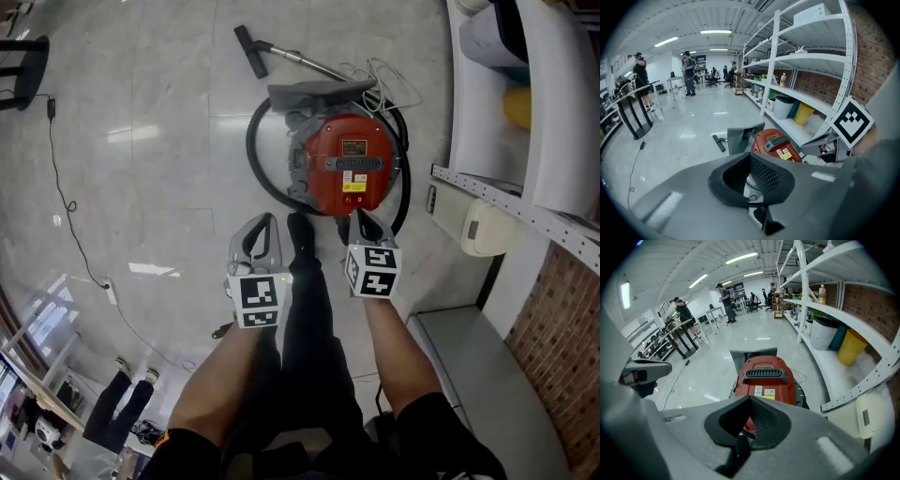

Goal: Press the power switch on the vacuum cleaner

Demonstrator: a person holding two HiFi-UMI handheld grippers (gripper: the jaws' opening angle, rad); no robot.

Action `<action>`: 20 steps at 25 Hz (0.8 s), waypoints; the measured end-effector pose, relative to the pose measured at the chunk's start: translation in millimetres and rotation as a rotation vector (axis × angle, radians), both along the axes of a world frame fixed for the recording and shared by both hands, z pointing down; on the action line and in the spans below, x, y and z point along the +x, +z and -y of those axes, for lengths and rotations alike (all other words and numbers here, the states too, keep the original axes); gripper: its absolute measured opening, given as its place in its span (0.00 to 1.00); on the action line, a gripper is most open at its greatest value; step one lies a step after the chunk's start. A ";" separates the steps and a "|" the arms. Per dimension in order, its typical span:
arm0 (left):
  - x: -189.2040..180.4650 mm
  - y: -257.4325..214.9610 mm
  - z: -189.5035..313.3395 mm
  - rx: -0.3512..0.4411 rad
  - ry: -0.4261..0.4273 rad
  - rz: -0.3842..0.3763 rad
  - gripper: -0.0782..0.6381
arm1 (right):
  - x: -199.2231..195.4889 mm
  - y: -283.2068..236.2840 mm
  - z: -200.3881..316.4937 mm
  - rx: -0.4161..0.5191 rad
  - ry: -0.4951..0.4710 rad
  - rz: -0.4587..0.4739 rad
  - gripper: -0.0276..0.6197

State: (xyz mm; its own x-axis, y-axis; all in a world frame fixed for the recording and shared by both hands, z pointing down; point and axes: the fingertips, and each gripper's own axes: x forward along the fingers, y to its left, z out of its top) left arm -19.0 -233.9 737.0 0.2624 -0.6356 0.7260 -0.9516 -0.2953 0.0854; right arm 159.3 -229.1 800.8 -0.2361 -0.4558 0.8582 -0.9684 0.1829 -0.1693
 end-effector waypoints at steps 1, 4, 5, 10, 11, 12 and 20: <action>2.3 6.8 -0.3 -0.009 0.003 -0.001 0.12 | 1.1 7.2 -0.8 -0.012 0.000 -0.001 0.03; 4.6 22.7 0.1 -0.027 0.032 0.008 0.12 | 0.7 28.1 -1.7 -0.048 -0.008 -0.003 0.03; 3.5 27.0 0.7 -0.032 0.039 0.014 0.12 | 0.4 34.6 -1.0 -0.059 -0.011 -0.004 0.03; -2.1 44.3 -2.6 -0.065 0.045 0.030 0.12 | 2.4 61.2 -1.5 -0.116 -0.013 -0.011 0.03; -1.9 46.7 -4.1 -0.071 0.047 0.032 0.12 | 2.3 65.6 -2.5 -0.128 -0.013 -0.012 0.03; -1.3 48.8 -5.3 -0.076 0.050 0.032 0.12 | 2.0 69.6 -3.3 -0.138 -0.014 -0.013 0.03; -0.7 54.3 -6.1 -0.089 0.055 0.025 0.12 | -3.5 85.2 -3.7 -0.178 -0.023 -0.016 0.03</action>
